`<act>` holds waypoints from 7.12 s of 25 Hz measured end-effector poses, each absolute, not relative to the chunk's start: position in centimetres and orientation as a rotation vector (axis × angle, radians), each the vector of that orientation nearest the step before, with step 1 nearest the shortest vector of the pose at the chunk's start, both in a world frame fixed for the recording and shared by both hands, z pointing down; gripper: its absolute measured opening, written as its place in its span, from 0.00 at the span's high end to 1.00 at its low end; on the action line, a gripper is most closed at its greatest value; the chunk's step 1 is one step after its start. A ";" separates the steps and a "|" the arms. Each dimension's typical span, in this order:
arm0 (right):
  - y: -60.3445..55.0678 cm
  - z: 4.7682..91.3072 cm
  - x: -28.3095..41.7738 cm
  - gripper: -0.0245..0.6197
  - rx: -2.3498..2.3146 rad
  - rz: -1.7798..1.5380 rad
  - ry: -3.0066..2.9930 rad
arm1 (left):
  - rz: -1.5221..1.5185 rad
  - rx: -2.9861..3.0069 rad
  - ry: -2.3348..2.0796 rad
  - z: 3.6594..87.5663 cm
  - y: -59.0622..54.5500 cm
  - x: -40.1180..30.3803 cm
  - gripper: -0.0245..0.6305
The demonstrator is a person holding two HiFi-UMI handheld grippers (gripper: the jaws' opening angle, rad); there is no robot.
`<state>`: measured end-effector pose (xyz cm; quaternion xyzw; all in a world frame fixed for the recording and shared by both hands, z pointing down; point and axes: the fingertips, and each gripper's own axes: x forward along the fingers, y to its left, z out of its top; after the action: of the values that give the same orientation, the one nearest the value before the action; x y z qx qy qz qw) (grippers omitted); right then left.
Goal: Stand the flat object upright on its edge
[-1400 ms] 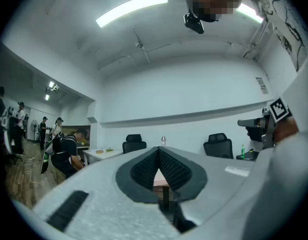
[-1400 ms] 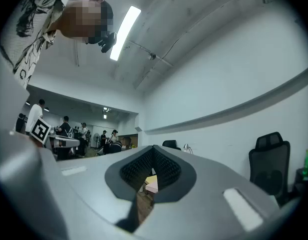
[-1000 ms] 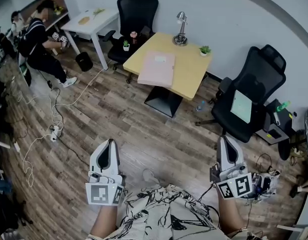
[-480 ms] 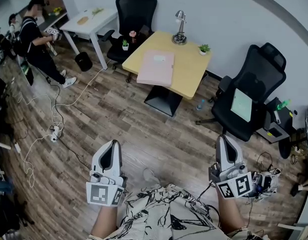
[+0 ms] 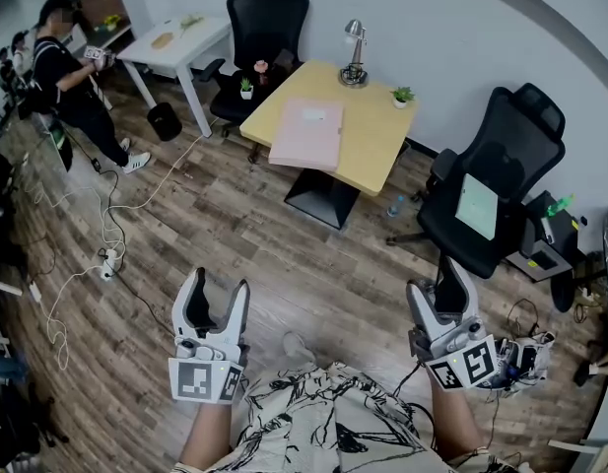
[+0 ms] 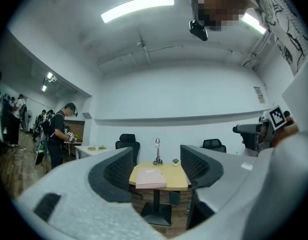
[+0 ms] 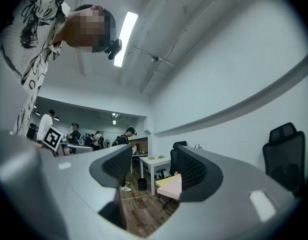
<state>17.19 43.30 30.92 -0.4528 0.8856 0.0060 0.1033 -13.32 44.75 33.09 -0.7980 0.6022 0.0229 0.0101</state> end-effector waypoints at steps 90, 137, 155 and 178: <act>1.4 36.9 17.0 0.29 -1.300 -0.229 2.653 | -0.095 -2.434 2.089 36.1 7.2 -14.6 0.25; -26.5 57.4 9.2 0.28 -1.588 -0.961 2.697 | -0.453 -3.270 1.800 57.2 -27.2 -16.1 0.24; -29.9 70.1 7.0 0.27 -1.440 -1.464 2.593 | -0.703 -3.534 1.831 70.8 -31.0 -11.8 0.24; -30.2 74.0 6.5 0.52 -1.465 -1.713 2.381 | -0.748 -3.493 2.014 73.7 -31.2 -11.1 0.42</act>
<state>6.47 -30.22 73.96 -0.4459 0.7245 -0.5212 -0.0684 -11.10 -31.24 73.71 -0.7555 0.4357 -0.1618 -0.4618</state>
